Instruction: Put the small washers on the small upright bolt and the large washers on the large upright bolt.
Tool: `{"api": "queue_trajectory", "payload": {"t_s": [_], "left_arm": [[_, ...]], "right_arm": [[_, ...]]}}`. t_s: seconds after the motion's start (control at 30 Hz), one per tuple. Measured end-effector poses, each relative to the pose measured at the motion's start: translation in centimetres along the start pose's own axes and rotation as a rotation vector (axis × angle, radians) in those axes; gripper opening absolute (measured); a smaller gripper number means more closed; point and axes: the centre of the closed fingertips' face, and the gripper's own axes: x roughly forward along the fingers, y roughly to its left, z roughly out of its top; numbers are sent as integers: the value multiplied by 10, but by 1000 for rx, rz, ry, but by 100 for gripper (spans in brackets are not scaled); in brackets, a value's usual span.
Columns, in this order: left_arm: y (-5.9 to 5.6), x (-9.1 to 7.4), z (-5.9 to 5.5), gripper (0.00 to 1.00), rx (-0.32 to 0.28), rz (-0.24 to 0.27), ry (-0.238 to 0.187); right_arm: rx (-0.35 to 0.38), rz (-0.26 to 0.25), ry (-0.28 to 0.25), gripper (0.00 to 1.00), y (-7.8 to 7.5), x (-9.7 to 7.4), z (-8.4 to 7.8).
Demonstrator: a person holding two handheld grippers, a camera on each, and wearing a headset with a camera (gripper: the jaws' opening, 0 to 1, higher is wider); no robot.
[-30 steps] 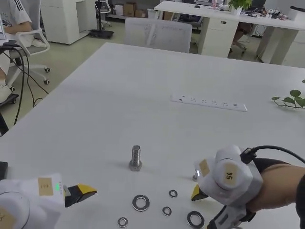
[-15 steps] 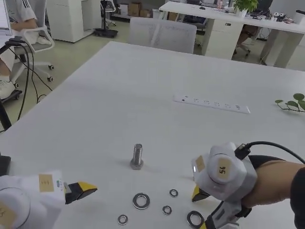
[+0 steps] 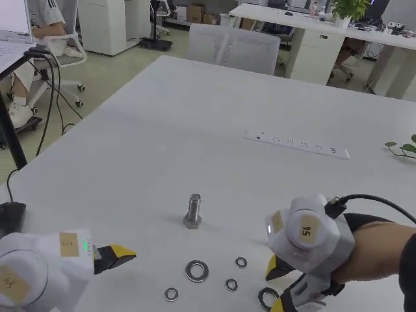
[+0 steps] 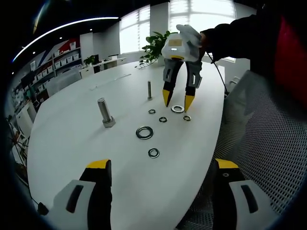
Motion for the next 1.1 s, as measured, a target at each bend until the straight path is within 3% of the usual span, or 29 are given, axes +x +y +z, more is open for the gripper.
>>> {"api": "queue_trajectory", "payload": {"t_s": [0.37, 1.1], "left_arm": [[-4, 1, 0, 85, 1, -5, -5], [-4, 6, 5, 86, 3, -8, -6]], "right_arm": [[5, -4, 30, 28, 5, 1, 0], [27, -6, 36, 24, 3, 0, -3]]}}
